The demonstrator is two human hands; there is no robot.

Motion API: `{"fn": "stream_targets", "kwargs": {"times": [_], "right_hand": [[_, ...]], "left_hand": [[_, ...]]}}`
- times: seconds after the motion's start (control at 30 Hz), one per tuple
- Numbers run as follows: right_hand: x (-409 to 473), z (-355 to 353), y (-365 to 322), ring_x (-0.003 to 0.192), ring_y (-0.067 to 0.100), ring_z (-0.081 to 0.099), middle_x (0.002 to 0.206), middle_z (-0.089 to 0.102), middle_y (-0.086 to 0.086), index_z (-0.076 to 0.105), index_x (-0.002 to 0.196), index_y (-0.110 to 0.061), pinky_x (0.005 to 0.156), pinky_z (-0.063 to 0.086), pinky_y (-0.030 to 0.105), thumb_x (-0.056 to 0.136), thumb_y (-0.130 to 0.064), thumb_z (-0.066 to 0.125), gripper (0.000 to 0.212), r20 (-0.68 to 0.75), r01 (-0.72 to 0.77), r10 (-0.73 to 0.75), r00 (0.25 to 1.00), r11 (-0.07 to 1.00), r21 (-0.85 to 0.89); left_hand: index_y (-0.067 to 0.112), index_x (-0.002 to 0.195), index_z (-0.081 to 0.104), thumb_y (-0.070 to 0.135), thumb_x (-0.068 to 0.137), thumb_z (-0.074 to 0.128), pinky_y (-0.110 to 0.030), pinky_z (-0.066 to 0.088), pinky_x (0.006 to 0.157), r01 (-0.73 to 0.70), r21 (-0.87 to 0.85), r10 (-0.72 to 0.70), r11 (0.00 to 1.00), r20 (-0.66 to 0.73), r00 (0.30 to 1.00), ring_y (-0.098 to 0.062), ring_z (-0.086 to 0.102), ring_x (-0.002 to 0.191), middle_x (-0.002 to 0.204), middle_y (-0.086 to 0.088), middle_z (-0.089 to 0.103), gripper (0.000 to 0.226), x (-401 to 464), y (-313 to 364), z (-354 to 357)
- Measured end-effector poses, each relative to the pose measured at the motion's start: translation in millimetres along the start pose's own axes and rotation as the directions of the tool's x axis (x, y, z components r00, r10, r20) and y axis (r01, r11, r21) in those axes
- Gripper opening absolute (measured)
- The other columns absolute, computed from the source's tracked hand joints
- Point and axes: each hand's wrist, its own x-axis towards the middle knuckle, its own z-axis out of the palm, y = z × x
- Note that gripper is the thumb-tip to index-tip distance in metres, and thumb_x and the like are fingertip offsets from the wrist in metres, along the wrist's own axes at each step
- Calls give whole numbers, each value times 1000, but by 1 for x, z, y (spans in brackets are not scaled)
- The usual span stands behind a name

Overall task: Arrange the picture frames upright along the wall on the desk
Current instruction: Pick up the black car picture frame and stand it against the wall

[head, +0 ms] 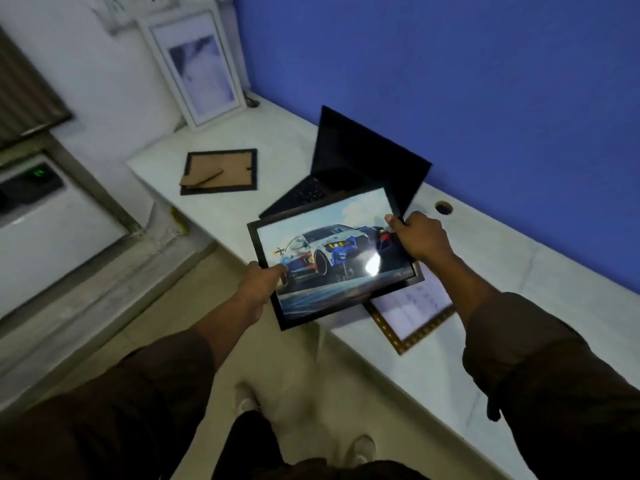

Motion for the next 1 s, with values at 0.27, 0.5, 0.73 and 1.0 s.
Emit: {"fn": "stream_targets", "kwargs": {"times": [0.27,0.5,0.73,1.0], "right_hand": [[33,20,-174,87,36,64,84,66,13,59,79,-8,74,47,41,91,-71,46,65,-93,108,-94,991,982,155],[70,14,-285,82,30,61,83,64,9,58,82,-9,76,49,43,90,-73,44,66,-192,160,-115,975,959,235],[122,-15,-344,82,29,62,83,65,10,51,80,-14,67,44,38,89,-75,44,62,-264,191,-117,957,942,275],[201,-45,-383,90,34,64,88,67,14,58,87,-8,69,43,38,93,-71,43,65,-301,253,-165,939,926,282]], "left_hand": [[11,123,56,22,87,65,-29,42,59,-210,39,212,977,-45,976,-19,57,85,116,-8,65,39,87,120,-149],[17,130,55,28,88,65,-31,41,70,-346,82,350,935,-48,935,-24,57,102,122,-6,64,45,139,221,-236],[18,134,54,26,89,65,-35,41,84,-458,71,462,886,-50,885,-26,55,112,130,-7,61,47,177,302,-258],[28,119,58,33,75,69,-37,51,89,-498,70,502,864,-54,863,-30,62,112,126,-7,66,46,221,371,-259]]}}
